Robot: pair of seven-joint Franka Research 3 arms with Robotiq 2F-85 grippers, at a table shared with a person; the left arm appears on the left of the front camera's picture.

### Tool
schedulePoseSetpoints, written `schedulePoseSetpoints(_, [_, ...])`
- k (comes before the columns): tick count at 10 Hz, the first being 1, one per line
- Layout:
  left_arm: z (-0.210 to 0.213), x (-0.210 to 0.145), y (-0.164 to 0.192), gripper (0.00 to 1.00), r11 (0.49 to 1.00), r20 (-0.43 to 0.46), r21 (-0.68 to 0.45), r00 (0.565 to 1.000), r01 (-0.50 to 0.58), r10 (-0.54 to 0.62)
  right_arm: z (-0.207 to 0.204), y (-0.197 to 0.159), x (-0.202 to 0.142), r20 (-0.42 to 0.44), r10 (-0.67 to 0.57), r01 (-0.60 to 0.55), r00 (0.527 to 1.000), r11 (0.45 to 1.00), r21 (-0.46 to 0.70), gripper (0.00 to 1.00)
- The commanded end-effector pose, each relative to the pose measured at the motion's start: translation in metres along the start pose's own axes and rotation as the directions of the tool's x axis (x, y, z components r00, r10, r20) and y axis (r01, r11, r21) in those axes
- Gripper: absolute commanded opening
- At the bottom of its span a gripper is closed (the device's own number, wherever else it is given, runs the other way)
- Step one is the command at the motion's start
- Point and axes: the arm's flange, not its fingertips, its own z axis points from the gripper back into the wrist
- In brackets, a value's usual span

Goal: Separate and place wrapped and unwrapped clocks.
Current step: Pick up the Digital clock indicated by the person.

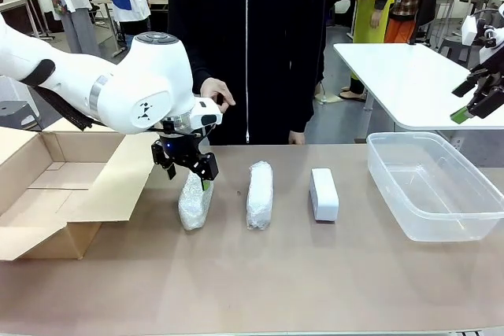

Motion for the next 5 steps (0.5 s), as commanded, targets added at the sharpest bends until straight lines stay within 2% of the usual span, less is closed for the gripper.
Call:
schedulePoseSetpoints(1, [-0.0087, 0.0068, -0.0054, 1.0, 0.999, 0.014, 0.018, 1.0, -0.027, 0.027, -0.0011, -0.0009, -0.0014, 0.01, 0.001, -0.001, 1.0, 1.0, 0.006, 1.0])
schedulePoseSetpoints(4, [-0.0144, 0.0086, -0.0067, 1.0, 1.0, 0.006, 0.006, 1.0, -0.022, 0.021, -0.0011, -0.0009, -0.0014, 0.01, 0.001, -0.001, 1.0, 1.0, 0.006, 1.0])
schedulePoseSetpoints(5, [-0.0127, 0.0091, -0.0084, 1.0, 1.0, 0.045, -0.002, 0.999, -0.024, 0.024, -0.0011, -0.0009, -0.0014, 0.01, 0.001, -0.001, 1.0, 1.0, 0.006, 1.0])
